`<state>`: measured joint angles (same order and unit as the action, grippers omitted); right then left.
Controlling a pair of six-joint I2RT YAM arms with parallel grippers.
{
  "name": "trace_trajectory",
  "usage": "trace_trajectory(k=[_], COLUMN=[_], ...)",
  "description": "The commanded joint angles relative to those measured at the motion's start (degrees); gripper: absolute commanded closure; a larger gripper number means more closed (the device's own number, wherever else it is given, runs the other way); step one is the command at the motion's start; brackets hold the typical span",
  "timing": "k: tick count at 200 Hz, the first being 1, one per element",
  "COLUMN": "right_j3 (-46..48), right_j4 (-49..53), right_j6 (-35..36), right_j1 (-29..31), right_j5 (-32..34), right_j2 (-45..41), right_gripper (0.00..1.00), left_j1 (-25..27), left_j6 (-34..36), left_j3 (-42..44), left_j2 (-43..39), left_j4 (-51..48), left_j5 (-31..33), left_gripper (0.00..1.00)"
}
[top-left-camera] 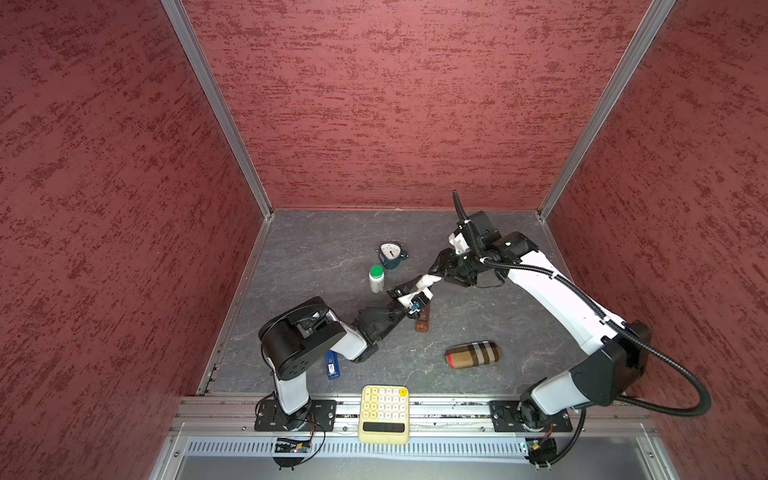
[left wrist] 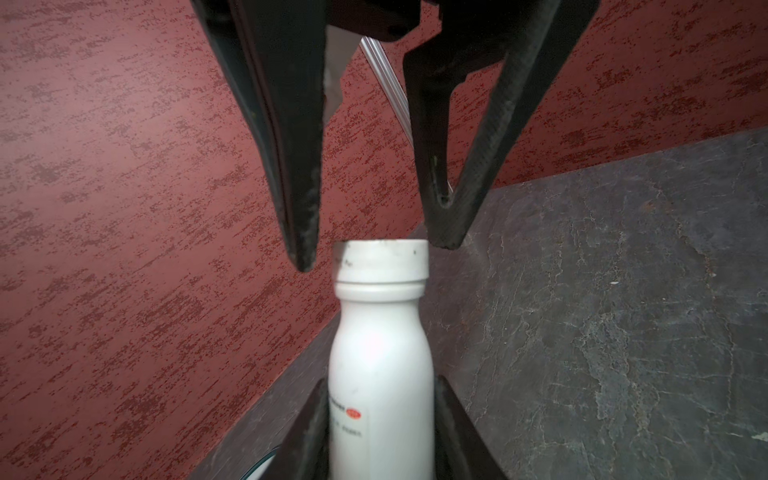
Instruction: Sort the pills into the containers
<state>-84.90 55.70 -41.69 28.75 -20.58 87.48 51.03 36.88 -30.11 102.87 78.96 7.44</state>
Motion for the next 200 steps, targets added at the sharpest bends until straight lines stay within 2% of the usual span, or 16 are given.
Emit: trace_trajectory(k=[1,77,133,156,177,190,200], right_j3=[0.85,2.25,2.27,1.81,0.8,-0.14,-0.53], right_j4=[-2.26,-3.63,-3.52,-2.5,-0.43,1.6,3.43], right_j6=[-1.16,-0.89,0.02,1.63,6.13,11.09,15.64], right_j1=[-0.54,-1.51,-1.71,-1.68,-1.59,-1.55,-1.59], right_j5=[-1.52,-1.66,-2.8,-3.04,-3.62,-3.94,-3.77], right_j2=[-0.04,-0.65,-0.66,-0.72,-0.56,-0.38,-0.68], right_gripper=[0.47,0.57,0.75,0.75,0.77,0.79,0.79], left_j1=[0.33,0.63,0.73,0.43,-0.74,-2.82,-4.63], left_j6=[0.34,-0.1,-0.54,-1.58,-4.9,-9.17,-12.73], left_j3=[-0.57,-0.59,-0.74,-0.7,0.06,0.61,0.45], left_j2=[0.4,0.57,0.99,0.65,-0.63,-3.13,-5.61], left_j4=[1.99,1.97,1.97,1.9,1.45,-2.44,-6.98], left_j5=[0.51,0.2,-0.06,-1.07,-4.9,-10.73,-17.51], left_gripper=[1.0,1.0,1.0,1.0,1.0,1.0,1.0])
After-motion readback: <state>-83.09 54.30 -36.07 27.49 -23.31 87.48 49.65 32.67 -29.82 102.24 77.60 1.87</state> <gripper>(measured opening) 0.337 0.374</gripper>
